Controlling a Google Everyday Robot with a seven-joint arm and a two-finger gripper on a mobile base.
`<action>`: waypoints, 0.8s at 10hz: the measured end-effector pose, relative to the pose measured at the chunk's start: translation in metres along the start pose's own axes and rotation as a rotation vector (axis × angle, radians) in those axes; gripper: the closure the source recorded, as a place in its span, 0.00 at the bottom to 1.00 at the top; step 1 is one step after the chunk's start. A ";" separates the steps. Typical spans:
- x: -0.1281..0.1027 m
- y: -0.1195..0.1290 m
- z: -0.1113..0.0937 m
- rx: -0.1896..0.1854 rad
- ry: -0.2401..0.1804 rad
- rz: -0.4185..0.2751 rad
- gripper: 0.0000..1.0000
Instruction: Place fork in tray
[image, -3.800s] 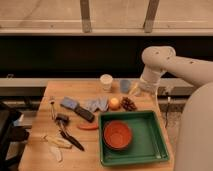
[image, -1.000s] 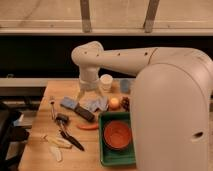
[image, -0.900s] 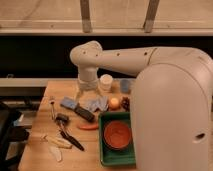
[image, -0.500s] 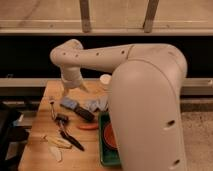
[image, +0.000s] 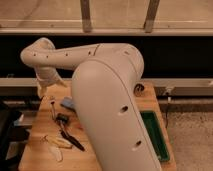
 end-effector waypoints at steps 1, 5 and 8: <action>0.001 -0.006 -0.001 0.009 0.002 0.005 0.20; 0.002 -0.002 0.009 -0.020 -0.005 0.014 0.20; -0.013 0.023 0.049 -0.066 -0.006 0.016 0.20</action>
